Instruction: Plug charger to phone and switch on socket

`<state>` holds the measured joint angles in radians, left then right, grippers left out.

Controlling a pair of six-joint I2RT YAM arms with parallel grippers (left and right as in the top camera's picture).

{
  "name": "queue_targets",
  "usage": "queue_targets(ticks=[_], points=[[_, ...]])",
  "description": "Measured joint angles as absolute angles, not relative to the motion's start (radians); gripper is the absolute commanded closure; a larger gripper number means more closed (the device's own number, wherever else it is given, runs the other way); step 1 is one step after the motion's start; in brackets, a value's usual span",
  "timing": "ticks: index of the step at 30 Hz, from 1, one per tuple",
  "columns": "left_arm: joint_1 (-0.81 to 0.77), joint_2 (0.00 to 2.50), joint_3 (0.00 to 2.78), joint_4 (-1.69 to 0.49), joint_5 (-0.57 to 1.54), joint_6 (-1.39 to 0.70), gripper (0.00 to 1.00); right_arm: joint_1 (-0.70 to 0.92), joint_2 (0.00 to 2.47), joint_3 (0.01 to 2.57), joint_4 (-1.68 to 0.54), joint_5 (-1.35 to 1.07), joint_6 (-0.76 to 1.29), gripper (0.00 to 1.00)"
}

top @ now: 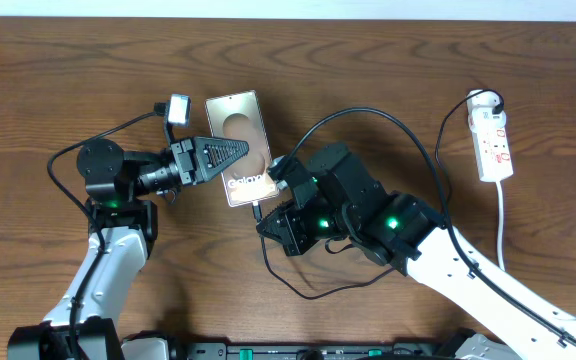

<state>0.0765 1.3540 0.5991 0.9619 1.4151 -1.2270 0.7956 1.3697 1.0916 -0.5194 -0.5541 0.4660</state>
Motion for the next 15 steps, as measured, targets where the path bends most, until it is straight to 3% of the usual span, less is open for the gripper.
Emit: queue_targets(ticks=[15], points=[[0.076,1.354,0.599,0.962,1.412,-1.253,0.93,0.796,1.370,1.092,-0.511,-0.562,0.490,0.99]])
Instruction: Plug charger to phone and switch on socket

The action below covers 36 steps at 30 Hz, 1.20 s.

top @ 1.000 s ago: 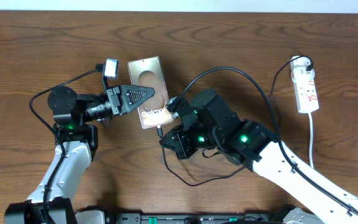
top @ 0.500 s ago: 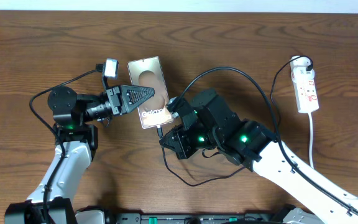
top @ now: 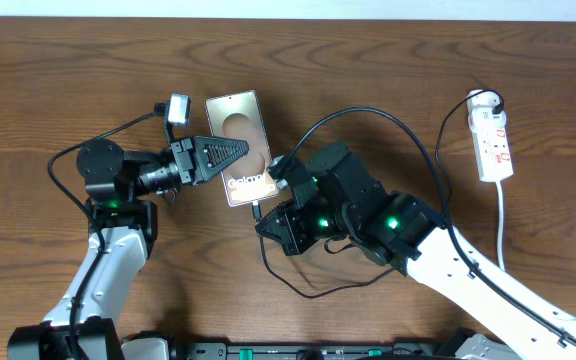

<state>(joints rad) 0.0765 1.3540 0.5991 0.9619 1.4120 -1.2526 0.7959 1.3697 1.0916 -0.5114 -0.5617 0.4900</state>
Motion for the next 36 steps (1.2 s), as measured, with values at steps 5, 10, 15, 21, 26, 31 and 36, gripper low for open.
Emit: queue_targets(ticks=[5,10,15,21,26,31,36], points=[[0.076,1.354,0.599,0.962,1.412,-1.256,0.93,0.796,1.370,1.092,-0.511,-0.562,0.493,0.99],[0.076,1.354,0.599,0.962,1.412,-1.259,0.93,0.796,1.370,1.092,-0.512,-0.564,0.497,0.99],[0.076,1.354,0.599,0.962,1.412,-1.260,0.93,0.796,1.370,1.092,-0.512,-0.566,0.501,0.99],[0.076,1.354,0.599,0.962,1.412,-1.260,0.93,0.796,1.370,1.092,-0.512,-0.570,0.509,0.99],[0.076,1.354,0.599,0.962,1.412,-1.260,0.93,0.796,1.370,1.092,-0.517,-0.573,0.516,0.99],[0.076,1.354,0.599,0.962,1.412,-1.260,0.93,0.796,1.370,1.092,-0.525,-0.577,0.527,0.99],[0.076,1.354,0.599,0.962,1.412,-1.260,0.93,0.795,1.370,1.092,-0.526,-0.577,0.533,0.99]])
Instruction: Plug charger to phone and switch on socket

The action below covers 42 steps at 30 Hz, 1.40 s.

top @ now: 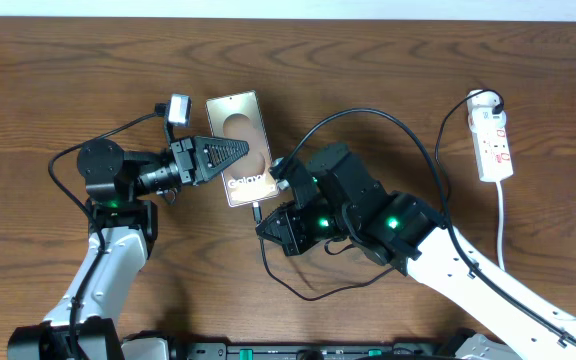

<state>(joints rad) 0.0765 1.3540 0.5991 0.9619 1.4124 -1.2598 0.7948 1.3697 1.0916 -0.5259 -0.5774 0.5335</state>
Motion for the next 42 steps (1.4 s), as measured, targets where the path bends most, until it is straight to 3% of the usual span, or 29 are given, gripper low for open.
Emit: queue_targets(ticks=[42], points=[[0.076,1.354,0.599,0.966,1.408,-1.248,0.93,0.762,1.370,1.085,-0.475,-0.638,0.534,0.99]])
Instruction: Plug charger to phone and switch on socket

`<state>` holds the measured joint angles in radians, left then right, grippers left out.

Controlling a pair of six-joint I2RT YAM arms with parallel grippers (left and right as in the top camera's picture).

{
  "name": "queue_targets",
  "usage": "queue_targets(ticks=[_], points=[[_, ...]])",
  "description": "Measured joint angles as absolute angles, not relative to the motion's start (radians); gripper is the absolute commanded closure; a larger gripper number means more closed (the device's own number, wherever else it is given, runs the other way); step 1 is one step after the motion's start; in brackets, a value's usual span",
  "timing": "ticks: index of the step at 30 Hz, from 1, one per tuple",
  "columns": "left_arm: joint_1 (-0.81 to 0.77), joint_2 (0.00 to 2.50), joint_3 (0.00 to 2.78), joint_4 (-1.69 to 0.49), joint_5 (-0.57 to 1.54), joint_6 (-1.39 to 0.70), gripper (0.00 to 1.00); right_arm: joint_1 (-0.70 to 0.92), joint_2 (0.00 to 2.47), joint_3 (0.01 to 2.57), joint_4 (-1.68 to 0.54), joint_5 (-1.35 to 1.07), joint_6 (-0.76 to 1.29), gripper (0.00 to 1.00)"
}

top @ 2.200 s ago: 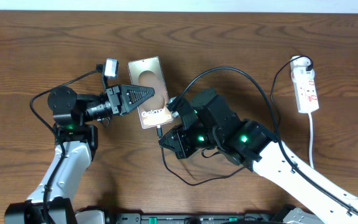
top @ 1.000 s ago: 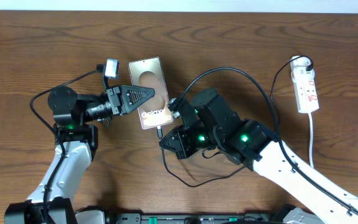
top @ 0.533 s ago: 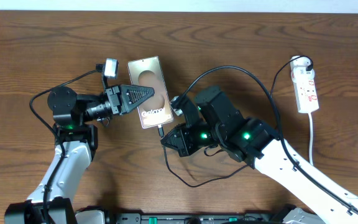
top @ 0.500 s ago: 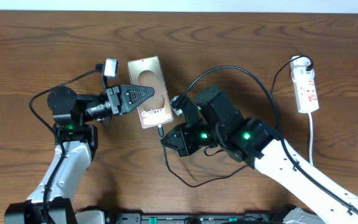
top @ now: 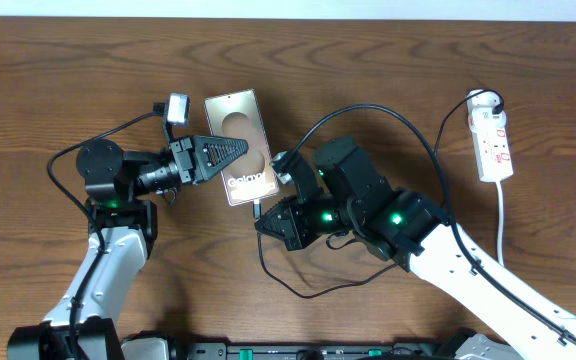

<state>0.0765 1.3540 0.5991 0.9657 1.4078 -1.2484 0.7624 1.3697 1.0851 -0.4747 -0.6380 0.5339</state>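
A gold phone [top: 236,128] lies back up on the table left of centre. My left gripper [top: 256,151] reaches over it from the left, its fingers closed together and resting on the phone's back. The charger plug [top: 256,208] sits at the phone's lower edge, and my right gripper [top: 271,221] is shut on it from below right. From the plug the black cable [top: 388,118] loops down, then arcs across to the white socket strip [top: 494,146] at the far right, where its adapter [top: 485,100] is plugged in.
The cable's slack loop [top: 303,291] lies on the wood in front of the right arm. The strip's white lead [top: 501,230] runs down the right side. The left arm's own wire and small white box [top: 177,108] sit just left of the phone.
The right arm's wrist has shifted a little to the right and turned slightly, with the plug still at the phone's lower edge. The left gripper and the phone have hardly moved.
At every earlier moment the left gripper lay on the phone and the right gripper held the plug against the phone's lower edge, with almost no change. Only now has the right wrist shifted slightly; the socket strip is untouched.
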Motion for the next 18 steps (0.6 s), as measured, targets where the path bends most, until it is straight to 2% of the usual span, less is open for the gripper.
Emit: queue_targets(ticks=[18], points=[[0.076,1.354,0.599,0.966,1.407,-1.248,0.93,0.763,1.370,1.085,-0.467,-0.640,0.533,0.99]])
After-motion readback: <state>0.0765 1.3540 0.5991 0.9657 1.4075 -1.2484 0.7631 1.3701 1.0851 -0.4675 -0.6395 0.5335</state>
